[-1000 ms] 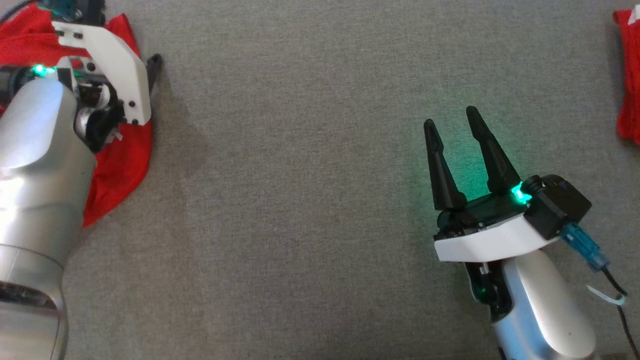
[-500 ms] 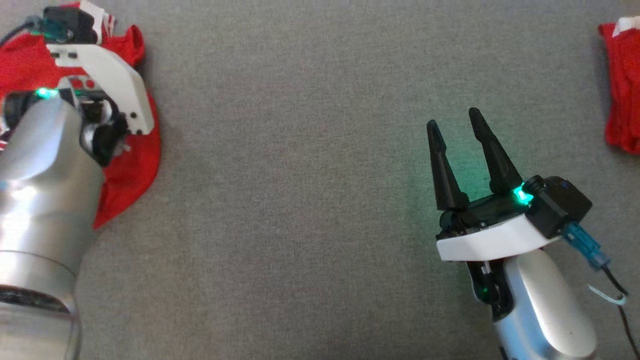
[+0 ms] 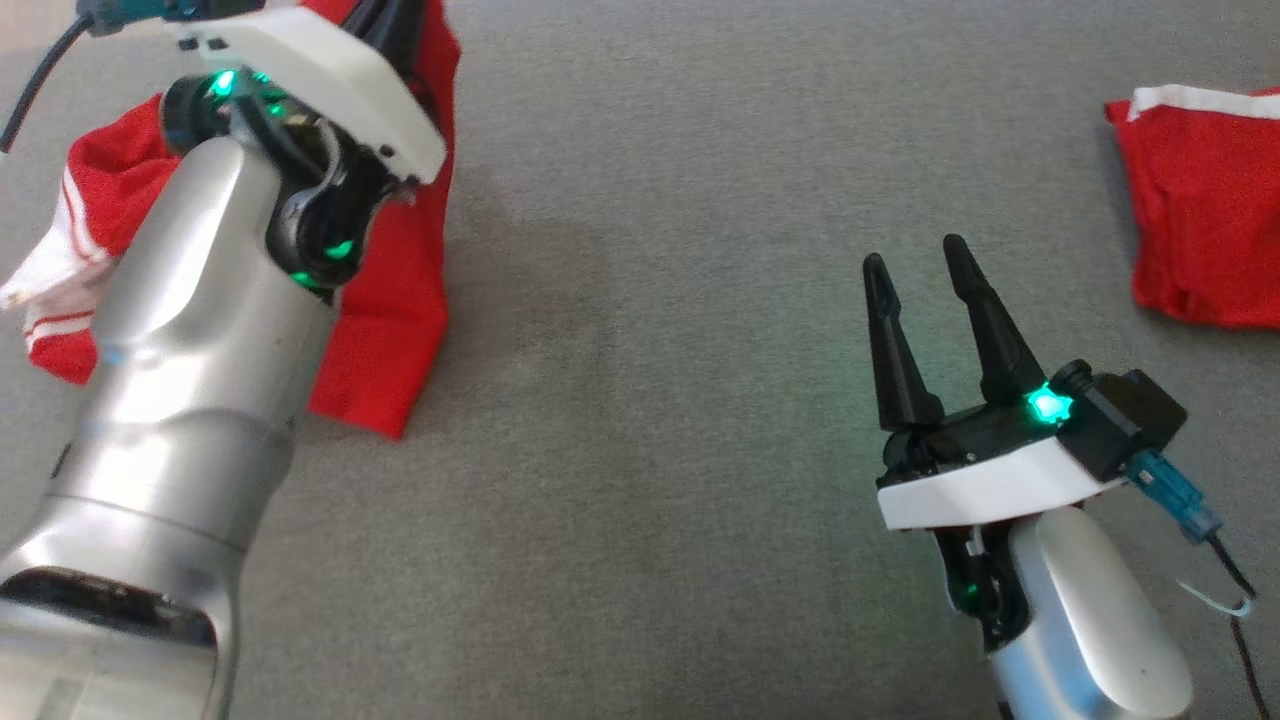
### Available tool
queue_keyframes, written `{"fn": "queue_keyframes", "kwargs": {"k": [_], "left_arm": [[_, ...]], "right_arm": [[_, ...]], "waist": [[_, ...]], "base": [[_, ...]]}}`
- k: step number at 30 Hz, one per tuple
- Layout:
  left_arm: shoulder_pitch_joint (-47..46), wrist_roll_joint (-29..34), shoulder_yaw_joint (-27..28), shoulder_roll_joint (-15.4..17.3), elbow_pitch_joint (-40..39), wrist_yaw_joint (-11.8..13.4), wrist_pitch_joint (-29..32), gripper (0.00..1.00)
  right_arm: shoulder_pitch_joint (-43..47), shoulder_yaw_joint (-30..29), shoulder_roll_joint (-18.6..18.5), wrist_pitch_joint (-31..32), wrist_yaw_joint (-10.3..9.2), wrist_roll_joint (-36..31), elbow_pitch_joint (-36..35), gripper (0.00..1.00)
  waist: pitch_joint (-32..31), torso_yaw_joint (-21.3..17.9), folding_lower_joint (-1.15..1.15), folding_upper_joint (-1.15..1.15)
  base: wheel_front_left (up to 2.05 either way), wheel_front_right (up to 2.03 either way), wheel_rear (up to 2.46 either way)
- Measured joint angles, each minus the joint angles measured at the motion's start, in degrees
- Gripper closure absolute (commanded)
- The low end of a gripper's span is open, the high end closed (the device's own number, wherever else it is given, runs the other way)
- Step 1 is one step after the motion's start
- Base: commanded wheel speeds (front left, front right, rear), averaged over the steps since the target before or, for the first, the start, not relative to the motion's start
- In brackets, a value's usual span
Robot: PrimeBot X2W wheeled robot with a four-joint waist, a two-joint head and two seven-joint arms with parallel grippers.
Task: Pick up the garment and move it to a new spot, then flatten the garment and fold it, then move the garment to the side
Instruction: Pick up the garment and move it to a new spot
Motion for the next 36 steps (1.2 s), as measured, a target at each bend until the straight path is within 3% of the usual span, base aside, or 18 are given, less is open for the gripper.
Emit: {"fn": "queue_keyframes", "kwargs": {"k": [7,20,21,22,29,36], "left_arm": [[-0.4,-1.4,-1.6,-3.2,-5.3,0.1,-2.3,1.0],[-9.6,-1.0,-2.3,-8.9,-2.2,2.6,-9.8,1.0],[-10.2,-0.7,-2.9,-9.0,-1.3,3.0,-10.3,0.19],[-10.7,-0.3,-3.8,-9.2,-0.3,3.2,-10.4,0.0],[-11.5,2.2,-6.1,-8.2,6.0,2.0,-14.9,0.0],[-8.5,3.1,-6.2,-2.1,7.5,0.5,-22.6,0.0]], "right_arm": [[0.0,1.5,0.0,0.0,0.0,2.1,0.1,0.0],[-1.6,4.5,0.0,0.0,0.0,7.5,-1.3,0.0],[-1.8,4.3,0.0,0.0,0.0,7.5,-1.5,0.0],[-2.0,4.1,0.0,0.0,0.0,7.5,-1.7,0.0],[-2.2,2.4,0.0,0.0,0.0,7.5,-1.5,0.0],[-1.0,0.5,0.0,0.0,0.01,4.1,-0.1,0.0]], "waist": [[-0.2,-3.6,0.0,0.0],[4.5,-13.6,0.01,0.0],[4.9,-14.1,0.01,0.0],[5.4,-14.5,0.01,0.0],[5.6,-13.1,0.01,0.0],[2.0,-7.6,0.01,0.0]], "base": [[0.0,0.0,0.0],[0.0,0.0,0.0],[0.0,0.0,0.0],[0.0,0.0,0.0],[0.0,0.0,0.0],[0.0,0.0,0.0]]}}
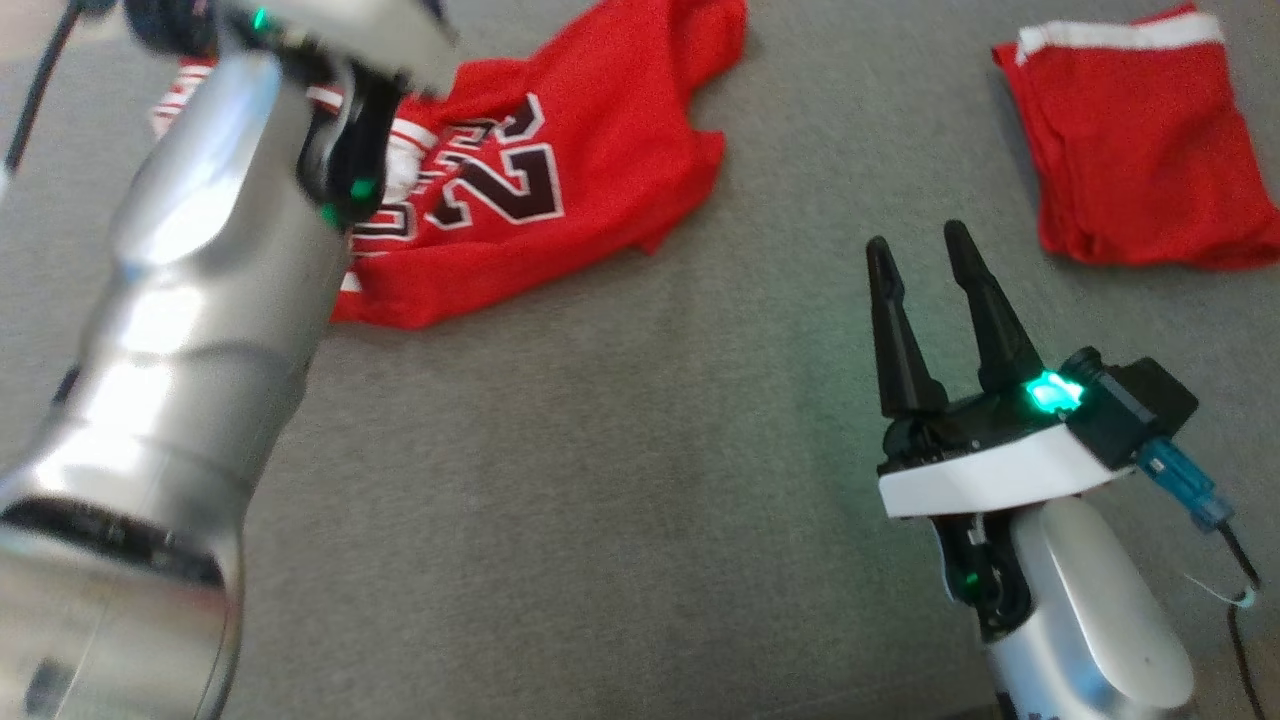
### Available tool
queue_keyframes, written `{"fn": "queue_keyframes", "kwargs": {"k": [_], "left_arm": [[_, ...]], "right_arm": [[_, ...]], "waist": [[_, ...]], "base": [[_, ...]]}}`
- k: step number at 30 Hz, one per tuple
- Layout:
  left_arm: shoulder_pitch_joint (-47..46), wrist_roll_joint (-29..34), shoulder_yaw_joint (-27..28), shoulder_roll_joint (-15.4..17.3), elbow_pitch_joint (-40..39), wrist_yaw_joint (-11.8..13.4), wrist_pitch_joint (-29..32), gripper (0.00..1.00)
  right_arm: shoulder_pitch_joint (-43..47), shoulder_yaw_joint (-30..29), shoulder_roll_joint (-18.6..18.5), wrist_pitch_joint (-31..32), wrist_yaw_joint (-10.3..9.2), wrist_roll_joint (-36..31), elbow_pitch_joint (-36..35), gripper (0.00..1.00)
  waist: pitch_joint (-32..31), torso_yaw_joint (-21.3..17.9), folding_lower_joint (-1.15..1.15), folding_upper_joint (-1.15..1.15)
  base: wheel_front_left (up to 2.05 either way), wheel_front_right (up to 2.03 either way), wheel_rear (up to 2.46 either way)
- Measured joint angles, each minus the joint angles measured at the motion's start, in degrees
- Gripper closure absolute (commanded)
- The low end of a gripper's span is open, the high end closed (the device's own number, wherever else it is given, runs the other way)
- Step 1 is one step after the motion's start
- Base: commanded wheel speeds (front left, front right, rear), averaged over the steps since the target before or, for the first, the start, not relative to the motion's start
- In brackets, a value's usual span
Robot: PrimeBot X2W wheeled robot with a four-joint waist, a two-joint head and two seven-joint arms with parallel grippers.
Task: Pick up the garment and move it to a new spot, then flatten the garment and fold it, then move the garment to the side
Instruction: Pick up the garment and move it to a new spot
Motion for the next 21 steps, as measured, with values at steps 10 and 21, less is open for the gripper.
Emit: {"fn": "queue_keyframes", "kwargs": {"k": [10,21], "left_arm": [[19.2,0.7,-0.4,6.7,-5.0,-0.3,-4.6,0.0],[48.8,11.0,8.4,7.4,-26.3,7.8,-4.9,0.0]], "right_arm": [[4.2,-4.5,0.0,0.0,-0.01,-3.2,1.5,0.0],[8.8,-6.4,0.1,0.0,-0.01,-4.9,2.2,0.0]], "waist": [[-6.9,6.4,-0.01,0.0],[-13.9,12.2,-0.02,0.0]], "base": [[0.0,0.0,0.0],[0.0,0.0,0.0]]}}
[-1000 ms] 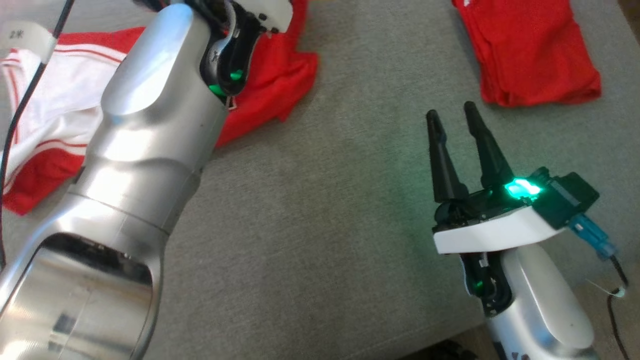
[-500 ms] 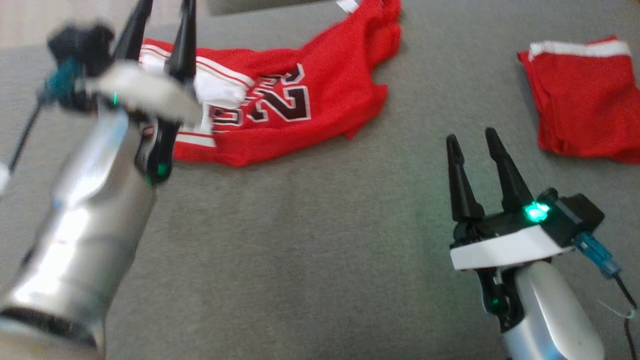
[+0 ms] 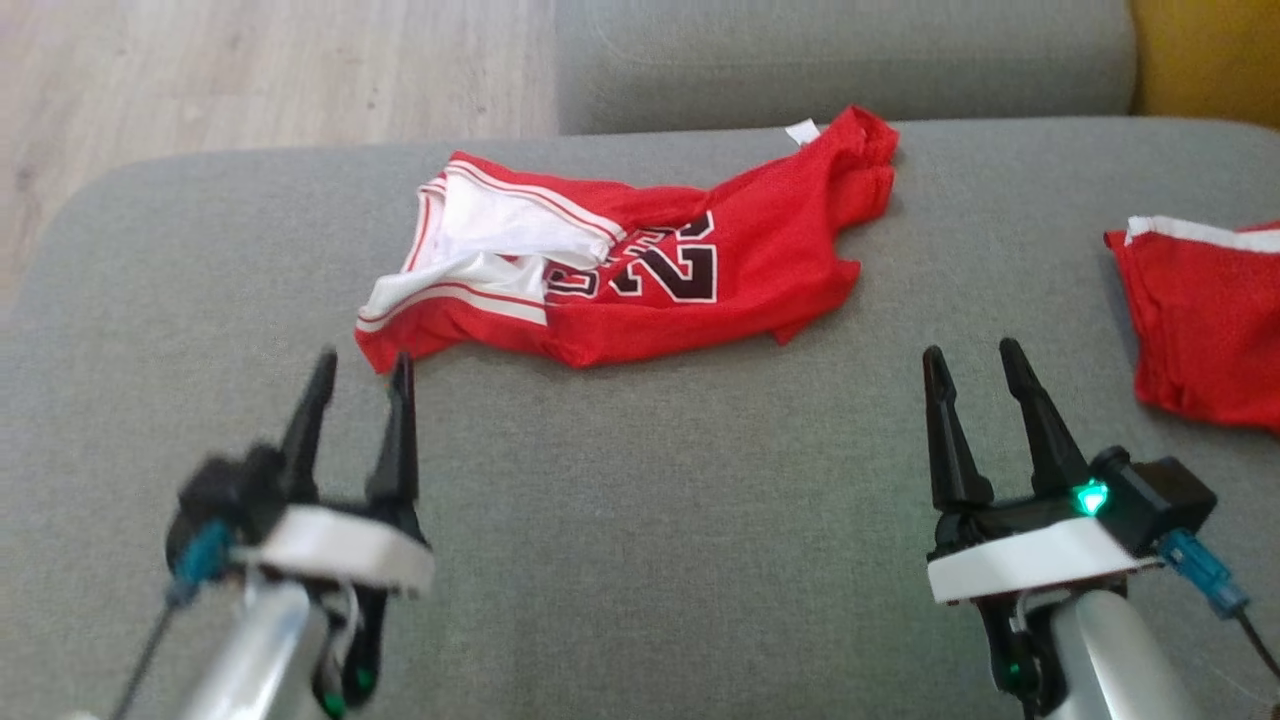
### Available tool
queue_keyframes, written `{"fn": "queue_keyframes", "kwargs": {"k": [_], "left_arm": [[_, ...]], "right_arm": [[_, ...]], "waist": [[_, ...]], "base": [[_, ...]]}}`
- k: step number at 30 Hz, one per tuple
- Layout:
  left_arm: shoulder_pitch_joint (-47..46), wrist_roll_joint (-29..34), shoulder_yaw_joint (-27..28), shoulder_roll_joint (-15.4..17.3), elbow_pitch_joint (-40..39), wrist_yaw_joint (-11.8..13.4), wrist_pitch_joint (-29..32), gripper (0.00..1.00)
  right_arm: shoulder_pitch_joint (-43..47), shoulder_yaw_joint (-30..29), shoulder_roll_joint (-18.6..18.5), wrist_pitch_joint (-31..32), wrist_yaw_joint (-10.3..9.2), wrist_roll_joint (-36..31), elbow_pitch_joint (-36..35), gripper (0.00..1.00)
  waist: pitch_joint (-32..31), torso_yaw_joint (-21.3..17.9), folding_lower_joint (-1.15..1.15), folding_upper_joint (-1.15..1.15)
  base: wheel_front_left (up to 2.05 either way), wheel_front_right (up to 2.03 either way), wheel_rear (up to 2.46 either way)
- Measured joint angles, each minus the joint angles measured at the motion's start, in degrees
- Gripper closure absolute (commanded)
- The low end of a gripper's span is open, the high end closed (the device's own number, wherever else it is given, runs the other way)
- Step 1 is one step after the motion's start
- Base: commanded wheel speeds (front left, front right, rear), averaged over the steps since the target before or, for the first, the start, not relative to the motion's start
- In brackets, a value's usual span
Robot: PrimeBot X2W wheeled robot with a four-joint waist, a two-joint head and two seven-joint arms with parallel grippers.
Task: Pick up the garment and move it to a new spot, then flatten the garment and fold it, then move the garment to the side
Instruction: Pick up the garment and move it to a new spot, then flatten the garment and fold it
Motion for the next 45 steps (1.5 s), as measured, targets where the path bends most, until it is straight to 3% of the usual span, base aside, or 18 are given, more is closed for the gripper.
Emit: {"fn": "queue_keyframes", "kwargs": {"k": [8,15,20,32,45], "left_arm": [[10.9,6.4,5.0,-4.8,-5.8,1.4,0.0,0.0],[11.8,9.4,8.7,-7.5,-7.4,-0.5,0.0,0.0],[10.7,11.1,9.7,-9.1,-6.5,-2.7,0.0,0.0],[6.3,12.8,10.1,-12.8,-2.7,-5.8,0.0,0.0],[4.7,13.3,10.2,-13.8,-1.2,-6.8,0.0,0.0]], "right_arm": [[1.6,-0.3,0.0,0.0,0.0,0.0,0.5,0.0],[1.4,-0.1,0.0,0.0,0.0,-1.4,2.4,0.0],[-1.3,0.5,0.0,0.4,0.0,-5.6,9.0,0.0],[-19.1,-3.4,0.0,10.8,0.0,-14.9,32.0,0.0],[-29.1,-7.9,-0.2,8.8,0.01,-20.6,43.8,0.0]], "waist": [[-1.8,0.9,0.01,0.0],[-0.7,0.8,0.01,0.0],[1.6,1.7,0.02,0.0],[6.8,7.8,0.03,0.0],[9.8,12.9,0.02,0.0]], "base": [[0.0,0.0,0.0],[0.0,0.0,0.0],[0.0,0.0,0.0],[0.0,0.0,0.0],[0.0,0.0,0.0]]}}
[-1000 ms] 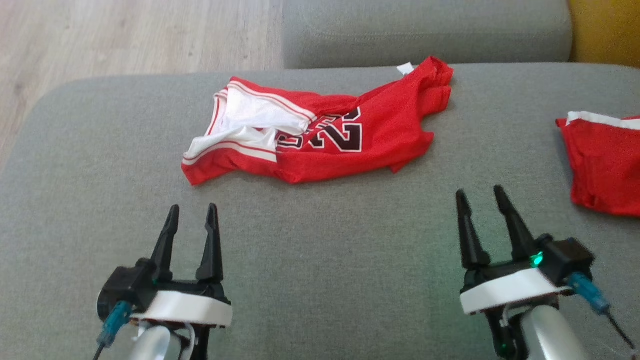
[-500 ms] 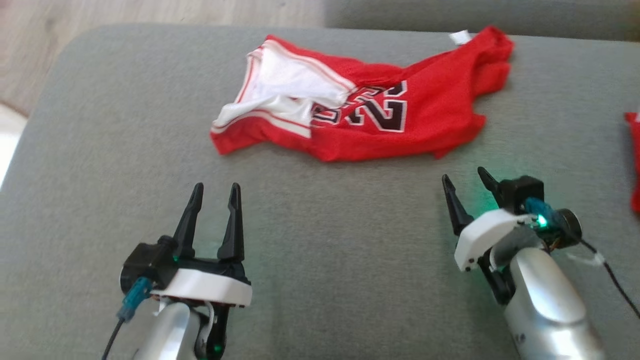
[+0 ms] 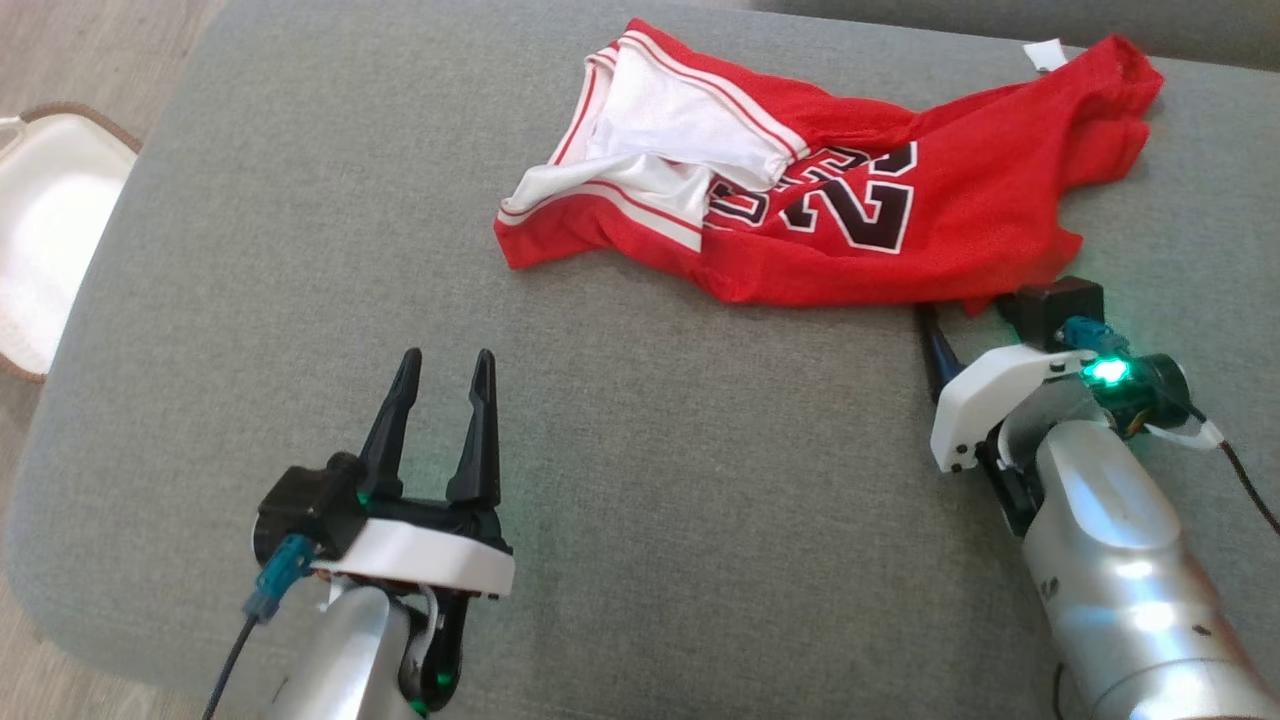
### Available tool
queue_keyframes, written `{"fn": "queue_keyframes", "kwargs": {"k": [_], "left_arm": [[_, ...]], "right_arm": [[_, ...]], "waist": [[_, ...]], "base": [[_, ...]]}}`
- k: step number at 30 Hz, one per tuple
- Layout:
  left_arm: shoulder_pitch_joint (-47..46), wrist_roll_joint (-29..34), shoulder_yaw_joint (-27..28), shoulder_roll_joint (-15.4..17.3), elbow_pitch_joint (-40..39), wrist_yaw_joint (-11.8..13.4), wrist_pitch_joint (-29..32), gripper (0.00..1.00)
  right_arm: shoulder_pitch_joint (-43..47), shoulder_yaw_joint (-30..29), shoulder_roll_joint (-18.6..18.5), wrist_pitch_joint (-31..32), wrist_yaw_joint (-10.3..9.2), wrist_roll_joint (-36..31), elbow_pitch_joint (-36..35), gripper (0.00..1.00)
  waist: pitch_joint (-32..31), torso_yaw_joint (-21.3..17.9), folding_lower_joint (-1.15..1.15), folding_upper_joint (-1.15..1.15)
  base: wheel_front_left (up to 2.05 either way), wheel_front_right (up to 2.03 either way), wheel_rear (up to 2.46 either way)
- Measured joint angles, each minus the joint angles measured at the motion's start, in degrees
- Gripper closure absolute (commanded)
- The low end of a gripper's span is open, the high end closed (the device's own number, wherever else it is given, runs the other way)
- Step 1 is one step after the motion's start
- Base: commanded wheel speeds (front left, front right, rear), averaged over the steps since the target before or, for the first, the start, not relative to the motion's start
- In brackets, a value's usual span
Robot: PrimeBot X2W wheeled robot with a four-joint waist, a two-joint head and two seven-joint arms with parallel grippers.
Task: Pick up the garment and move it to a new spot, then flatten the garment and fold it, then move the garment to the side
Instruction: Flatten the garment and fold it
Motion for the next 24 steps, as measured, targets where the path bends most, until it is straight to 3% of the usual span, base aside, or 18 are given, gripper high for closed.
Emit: {"fn": "queue_keyframes", "kwargs": {"k": [4,5,6,7,12,24], "left_arm": [[-0.6,0.0,0.0,-0.1,0.0,-0.2,0.0,0.0],[-0.7,0.0,0.0,-0.1,0.0,-0.2,0.0,0.0],[-0.7,0.0,0.0,-0.1,0.1,-0.2,0.0,0.0],[-0.7,-0.1,0.0,-0.1,0.1,-0.2,0.0,0.0],[-0.7,-0.2,0.2,-0.1,0.2,0.1,0.0,0.0],[1.4,0.0,3.2,-0.1,0.3,0.0,0.0,0.0]], "right_arm": [[-1.7,-1.9,0.0,-1.3,-0.01,-1.7,2.4,0.0],[-2.0,-2.2,0.0,-1.7,0.0,-2.0,3.0,0.09],[-2.2,-2.4,0.0,-2.1,-0.01,-2.1,3.5,0.59],[-2.5,-2.6,0.0,-2.3,0.0,-2.1,4.2,1.0],[-2.7,-2.2,0.0,-3.7,-0.01,-2.6,6.7,1.0],[-0.8,0.1,-0.1,-5.4,-0.01,-5.2,8.8,1.0]], "waist": [[0.3,0.6,0.0,0.0],[0.3,0.6,0.0,0.0],[0.3,0.5,0.0,0.0],[0.2,0.4,0.0,0.0],[-0.7,-1.3,0.0,0.0],[-5.8,-9.2,0.0,0.0]], "base": [[0.0,0.0,0.0],[0.0,0.0,0.0],[0.0,0.0,0.0],[0.0,0.0,0.0],[0.0,0.0,0.0],[0.0,0.0,0.0]]}}
